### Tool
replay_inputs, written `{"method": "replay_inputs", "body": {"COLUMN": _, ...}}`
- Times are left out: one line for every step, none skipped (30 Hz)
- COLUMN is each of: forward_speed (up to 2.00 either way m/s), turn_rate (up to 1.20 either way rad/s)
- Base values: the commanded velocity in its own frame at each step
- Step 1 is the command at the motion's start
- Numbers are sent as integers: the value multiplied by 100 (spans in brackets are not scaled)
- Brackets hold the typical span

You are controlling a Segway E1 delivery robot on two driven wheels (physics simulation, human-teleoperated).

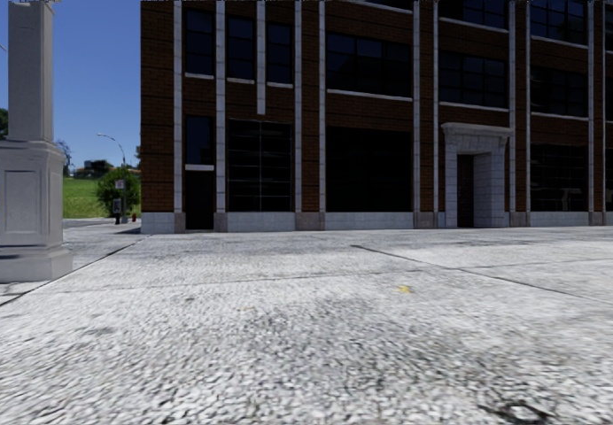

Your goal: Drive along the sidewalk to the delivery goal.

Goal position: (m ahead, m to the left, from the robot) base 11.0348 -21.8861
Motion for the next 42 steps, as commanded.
{"method": "replay_inputs", "body": {"forward_speed": 200, "turn_rate": -51}}
{"method": "replay_inputs", "body": {"forward_speed": 200, "turn_rate": -51}}
{"method": "replay_inputs", "body": {"forward_speed": 200, "turn_rate": -54}}
{"method": "replay_inputs", "body": {"forward_speed": 200, "turn_rate": -55}}
{"method": "replay_inputs", "body": {"forward_speed": 200, "turn_rate": -55}}
{"method": "replay_inputs", "body": {"forward_speed": 200, "turn_rate": -55}}
{"method": "replay_inputs", "body": {"forward_speed": 200, "turn_rate": -55}}
{"method": "replay_inputs", "body": {"forward_speed": 200, "turn_rate": -55}}
{"method": "replay_inputs", "body": {"forward_speed": 200, "turn_rate": -55}}
{"method": "replay_inputs", "body": {"forward_speed": 200, "turn_rate": -55}}
{"method": "replay_inputs", "body": {"forward_speed": 200, "turn_rate": -55}}
{"method": "replay_inputs", "body": {"forward_speed": 200, "turn_rate": -55}}
{"method": "replay_inputs", "body": {"forward_speed": 200, "turn_rate": -55}}
{"method": "replay_inputs", "body": {"forward_speed": 200, "turn_rate": -55}}
{"method": "replay_inputs", "body": {"forward_speed": 200, "turn_rate": -55}}
{"method": "replay_inputs", "body": {"forward_speed": 200, "turn_rate": -55}}
{"method": "replay_inputs", "body": {"forward_speed": 200, "turn_rate": -55}}
{"method": "replay_inputs", "body": {"forward_speed": 200, "turn_rate": -55}}
{"method": "replay_inputs", "body": {"forward_speed": 200, "turn_rate": -55}}
{"method": "replay_inputs", "body": {"forward_speed": 200, "turn_rate": -55}}
{"method": "replay_inputs", "body": {"forward_speed": 200, "turn_rate": -55}}
{"method": "replay_inputs", "body": {"forward_speed": 200, "turn_rate": -55}}
{"method": "replay_inputs", "body": {"forward_speed": 200, "turn_rate": -55}}
{"method": "replay_inputs", "body": {"forward_speed": 200, "turn_rate": -55}}
{"method": "replay_inputs", "body": {"forward_speed": 200, "turn_rate": -55}}
{"method": "replay_inputs", "body": {"forward_speed": 200, "turn_rate": -55}}
{"method": "replay_inputs", "body": {"forward_speed": 200, "turn_rate": -55}}
{"method": "replay_inputs", "body": {"forward_speed": 200, "turn_rate": -55}}
{"method": "replay_inputs", "body": {"forward_speed": 200, "turn_rate": -55}}
{"method": "replay_inputs", "body": {"forward_speed": 200, "turn_rate": -55}}
{"method": "replay_inputs", "body": {"forward_speed": 200, "turn_rate": -55}}
{"method": "replay_inputs", "body": {"forward_speed": 200, "turn_rate": -55}}
{"method": "replay_inputs", "body": {"forward_speed": 200, "turn_rate": -55}}
{"method": "replay_inputs", "body": {"forward_speed": 200, "turn_rate": -55}}
{"method": "replay_inputs", "body": {"forward_speed": 200, "turn_rate": -55}}
{"method": "replay_inputs", "body": {"forward_speed": 200, "turn_rate": -55}}
{"method": "replay_inputs", "body": {"forward_speed": 200, "turn_rate": -55}}
{"method": "replay_inputs", "body": {"forward_speed": 200, "turn_rate": -55}}
{"method": "replay_inputs", "body": {"forward_speed": 200, "turn_rate": -55}}
{"method": "replay_inputs", "body": {"forward_speed": 200, "turn_rate": -57}}
{"method": "replay_inputs", "body": {"forward_speed": 200, "turn_rate": -57}}
{"method": "replay_inputs", "body": {"forward_speed": 200, "turn_rate": -58}}
